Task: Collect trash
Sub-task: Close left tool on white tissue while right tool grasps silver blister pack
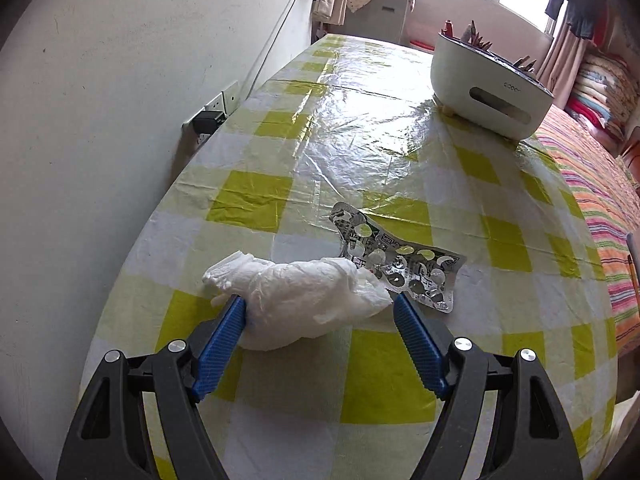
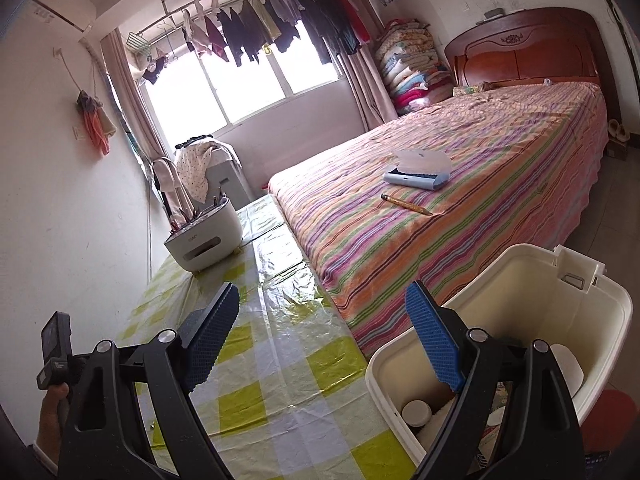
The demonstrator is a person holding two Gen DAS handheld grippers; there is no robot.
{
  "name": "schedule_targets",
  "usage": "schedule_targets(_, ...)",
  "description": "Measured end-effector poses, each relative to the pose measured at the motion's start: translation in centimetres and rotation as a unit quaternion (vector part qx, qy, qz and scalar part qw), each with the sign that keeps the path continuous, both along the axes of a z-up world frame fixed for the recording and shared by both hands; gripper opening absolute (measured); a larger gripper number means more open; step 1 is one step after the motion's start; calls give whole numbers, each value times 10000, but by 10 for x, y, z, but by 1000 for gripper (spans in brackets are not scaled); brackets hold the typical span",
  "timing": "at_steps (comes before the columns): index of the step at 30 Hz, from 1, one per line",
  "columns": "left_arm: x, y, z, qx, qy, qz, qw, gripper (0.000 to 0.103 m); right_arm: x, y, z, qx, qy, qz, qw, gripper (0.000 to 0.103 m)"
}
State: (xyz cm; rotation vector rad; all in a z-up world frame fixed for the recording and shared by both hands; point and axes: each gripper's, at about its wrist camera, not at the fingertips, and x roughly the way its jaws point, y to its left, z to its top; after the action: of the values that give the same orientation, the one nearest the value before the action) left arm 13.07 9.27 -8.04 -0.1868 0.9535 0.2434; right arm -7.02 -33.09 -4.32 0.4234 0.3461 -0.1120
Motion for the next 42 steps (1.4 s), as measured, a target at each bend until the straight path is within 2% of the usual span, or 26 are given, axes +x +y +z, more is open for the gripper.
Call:
schedule_targets(1,3,3,-2,-14,16,24,10000,72,2,5,1,-65,1,99,9999,84)
schedule_targets(3,6,7,-3,-73,44,54,9999,61,10,17,4,-201,-3,307,9993,84)
schedule_targets(5,8,12,-3,-110,33,109,9999,38,21,29,8,-282,45,614,9977,84)
schedule_targets(8,10,18,-4,-269,47,74,9996,30,47,49,14,-180,160,1185,9927,84)
schedule_targets(12,6,24,-4,-456,1,41,9990,24,82,90,21,-265,284,1993,9792,84)
schedule_targets(16,1,30,-3,-675,-25,-30,9977,21,111,146,29,-791,415,2963,9509,84)
schedule_targets(20,-5,30,-1,-615,-37,-124,9980,21,139,205,23,-1390,617,3981,9047,84)
schedule_targets(27,-16,48,6,-703,-100,-16,9975,21,193,270,-2,-1718,1081,5105,8356,84)
schedule_targets(31,-25,62,13,-684,-206,119,9974,21,211,299,-17,-2278,1200,5390,8020,84)
schedule_targets(38,-34,83,13,-748,-238,331,9964,21,245,341,-41,-2754,1553,5534,7706,82)
schedule_targets(42,-37,87,15,-747,-285,362,9961,21,258,354,-54,-2906,1757,5495,7634,82)
